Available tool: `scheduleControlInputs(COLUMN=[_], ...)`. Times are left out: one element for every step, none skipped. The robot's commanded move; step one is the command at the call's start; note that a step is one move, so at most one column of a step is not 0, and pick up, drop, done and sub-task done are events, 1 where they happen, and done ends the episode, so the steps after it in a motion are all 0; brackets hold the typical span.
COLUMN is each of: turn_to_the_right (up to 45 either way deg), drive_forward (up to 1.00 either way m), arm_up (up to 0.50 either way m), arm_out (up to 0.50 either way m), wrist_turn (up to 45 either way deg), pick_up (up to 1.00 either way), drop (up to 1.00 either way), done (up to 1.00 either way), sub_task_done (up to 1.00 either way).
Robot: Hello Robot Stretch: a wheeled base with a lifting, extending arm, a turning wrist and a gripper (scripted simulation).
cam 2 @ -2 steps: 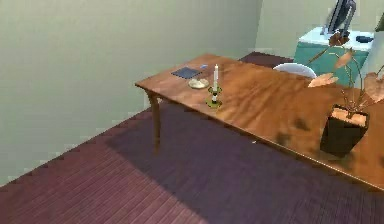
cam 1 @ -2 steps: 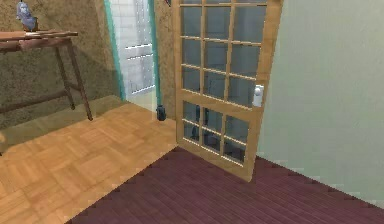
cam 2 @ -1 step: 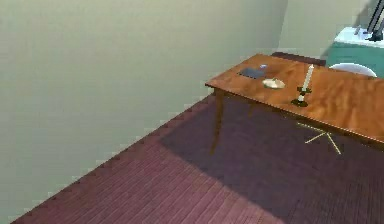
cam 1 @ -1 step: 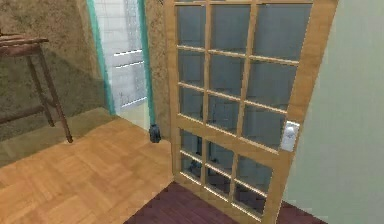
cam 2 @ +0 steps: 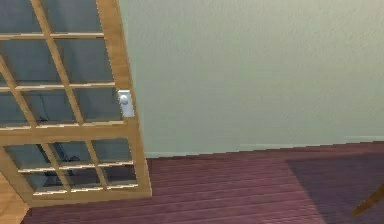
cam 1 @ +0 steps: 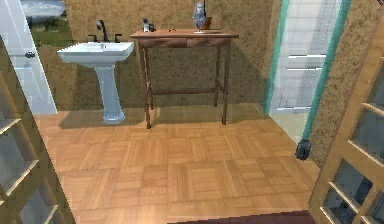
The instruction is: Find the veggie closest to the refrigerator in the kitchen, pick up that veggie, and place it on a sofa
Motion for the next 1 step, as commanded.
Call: scheduleControlInputs(turn_to_the_right=[-3.0], drive_forward=[0.0], arm_up=[0.0], arm_out=[0.0], wrist_turn=[0.0], pick_up=[0.0], drop=[0.0], done=[0.0], sub_task_done=[0.0])
